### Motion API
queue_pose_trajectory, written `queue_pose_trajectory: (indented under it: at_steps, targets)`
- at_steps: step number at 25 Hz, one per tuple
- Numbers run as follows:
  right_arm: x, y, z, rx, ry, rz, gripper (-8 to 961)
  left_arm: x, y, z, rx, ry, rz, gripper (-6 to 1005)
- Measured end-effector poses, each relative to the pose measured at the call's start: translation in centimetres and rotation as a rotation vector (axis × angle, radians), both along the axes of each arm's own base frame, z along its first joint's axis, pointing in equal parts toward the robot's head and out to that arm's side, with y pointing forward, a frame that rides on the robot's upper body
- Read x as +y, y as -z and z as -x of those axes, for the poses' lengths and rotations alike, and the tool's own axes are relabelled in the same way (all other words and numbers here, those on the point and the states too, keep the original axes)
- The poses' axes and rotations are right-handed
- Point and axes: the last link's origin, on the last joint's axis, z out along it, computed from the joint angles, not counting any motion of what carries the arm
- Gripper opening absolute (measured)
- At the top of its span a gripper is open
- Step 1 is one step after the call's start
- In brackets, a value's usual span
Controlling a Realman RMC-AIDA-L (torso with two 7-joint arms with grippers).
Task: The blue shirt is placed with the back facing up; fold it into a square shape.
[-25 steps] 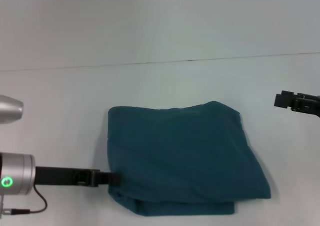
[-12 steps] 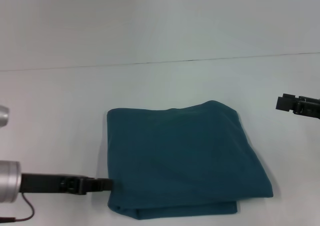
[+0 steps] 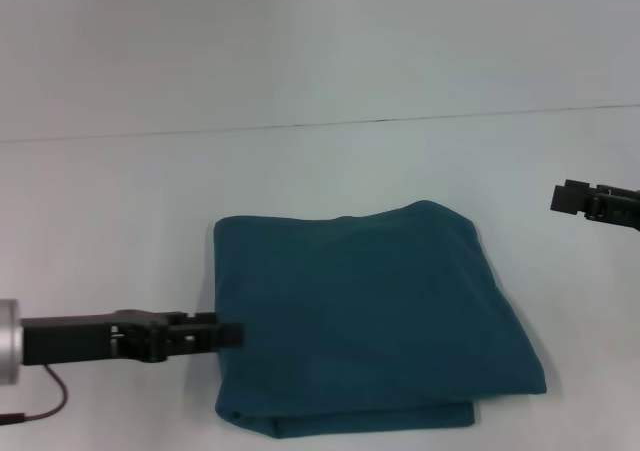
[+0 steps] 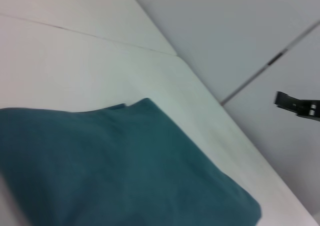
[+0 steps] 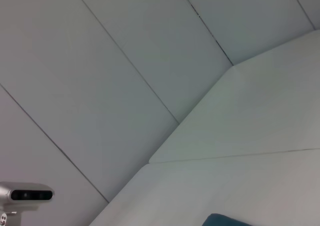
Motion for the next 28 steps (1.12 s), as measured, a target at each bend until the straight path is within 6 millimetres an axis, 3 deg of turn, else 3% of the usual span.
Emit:
queue_pose_trajectory:
  at_steps: [4, 10, 17, 23, 28]
  targets:
    - [0.0, 0.0, 0.1, -0.001, -0.002, 0.003, 927, 0.0, 0.8, -0.6, -0.012, 0.028, 0.016, 682]
    - [-0.1, 0.7, 0.4, -0.023, -0.057, 0.01, 927, 0.0, 0.7, -1.4, -0.066, 0.117, -0.043, 756]
    - [-0.2, 3.4, 2.6, -0.085, -0.243, 0.064, 927, 0.4, 0.7, -2.6, -0.114, 0.235, -0.134, 820]
    - [0.1, 5.8, 3.4, -0.18, -0.368, 0.03, 927, 0.4, 0.7, -2.1, -0.068, 0.352, -0.234, 855]
    - [0.2, 7.5, 4.2, -0.222, -0.44, 0.043, 927, -0.9, 0.9, -1.4, -0.036, 0.488, -0.3, 877]
